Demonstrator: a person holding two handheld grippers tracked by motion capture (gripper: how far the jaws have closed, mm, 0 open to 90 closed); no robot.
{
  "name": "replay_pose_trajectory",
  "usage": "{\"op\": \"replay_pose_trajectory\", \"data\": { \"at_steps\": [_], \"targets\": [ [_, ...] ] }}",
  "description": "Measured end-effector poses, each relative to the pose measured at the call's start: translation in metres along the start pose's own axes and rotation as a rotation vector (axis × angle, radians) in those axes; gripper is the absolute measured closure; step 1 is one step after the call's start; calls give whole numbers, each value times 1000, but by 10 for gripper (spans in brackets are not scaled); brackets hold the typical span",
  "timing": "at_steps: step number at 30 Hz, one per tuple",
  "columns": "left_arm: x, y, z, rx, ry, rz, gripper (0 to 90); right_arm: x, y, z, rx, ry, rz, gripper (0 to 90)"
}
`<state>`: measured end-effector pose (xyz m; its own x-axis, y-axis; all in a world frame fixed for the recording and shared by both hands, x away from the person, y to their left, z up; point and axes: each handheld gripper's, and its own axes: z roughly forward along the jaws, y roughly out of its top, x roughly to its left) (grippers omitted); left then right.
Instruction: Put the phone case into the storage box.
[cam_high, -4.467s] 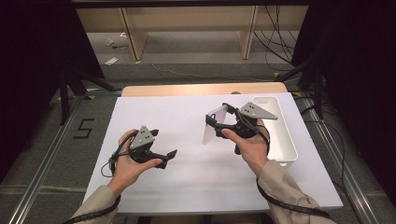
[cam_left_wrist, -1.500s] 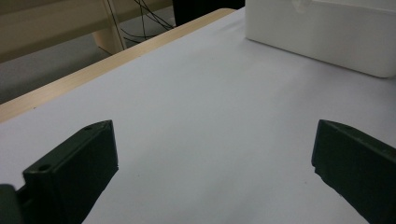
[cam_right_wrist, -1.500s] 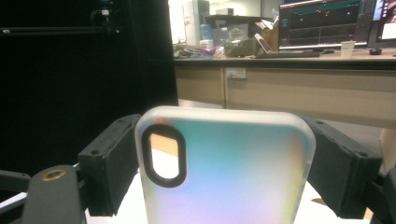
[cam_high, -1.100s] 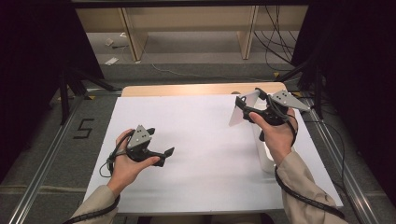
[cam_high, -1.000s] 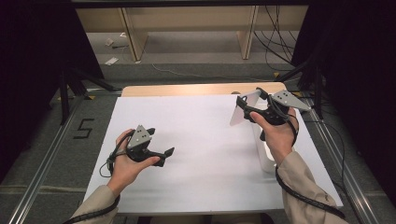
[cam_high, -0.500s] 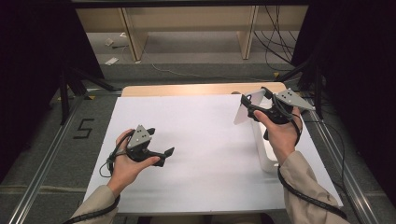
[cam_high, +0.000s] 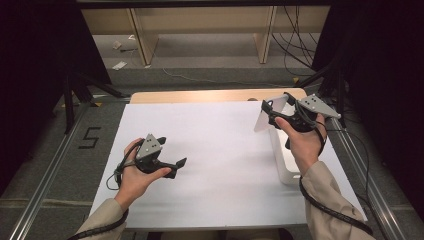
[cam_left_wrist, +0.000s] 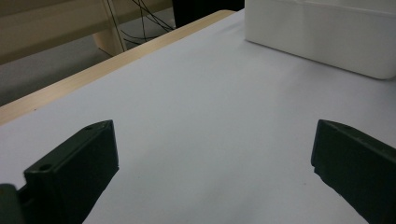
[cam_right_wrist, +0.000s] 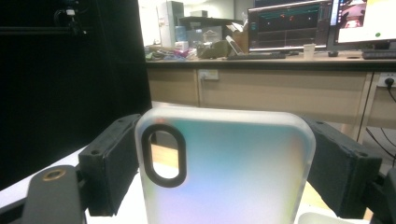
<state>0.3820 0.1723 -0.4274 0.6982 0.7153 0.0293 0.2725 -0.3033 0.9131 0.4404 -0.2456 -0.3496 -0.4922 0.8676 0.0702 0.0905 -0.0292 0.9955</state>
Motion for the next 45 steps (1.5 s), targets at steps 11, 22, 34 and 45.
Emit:
{"op": "replay_pose_trajectory", "data": {
  "at_steps": [11,22,34,45],
  "targets": [
    [0,0,0,-1,0,0,1,-8,2,-3,-1,-28,2,185],
    [0,1,0,-5,4,4,1,-13,2,-6,2,-54,2,185],
    [0,0,-1,-7,4,-2,1,-20,1,-8,5,-81,2,185],
    [0,0,-1,-7,7,1,1,-24,1,-9,9,-103,3,185]
  ]
}}
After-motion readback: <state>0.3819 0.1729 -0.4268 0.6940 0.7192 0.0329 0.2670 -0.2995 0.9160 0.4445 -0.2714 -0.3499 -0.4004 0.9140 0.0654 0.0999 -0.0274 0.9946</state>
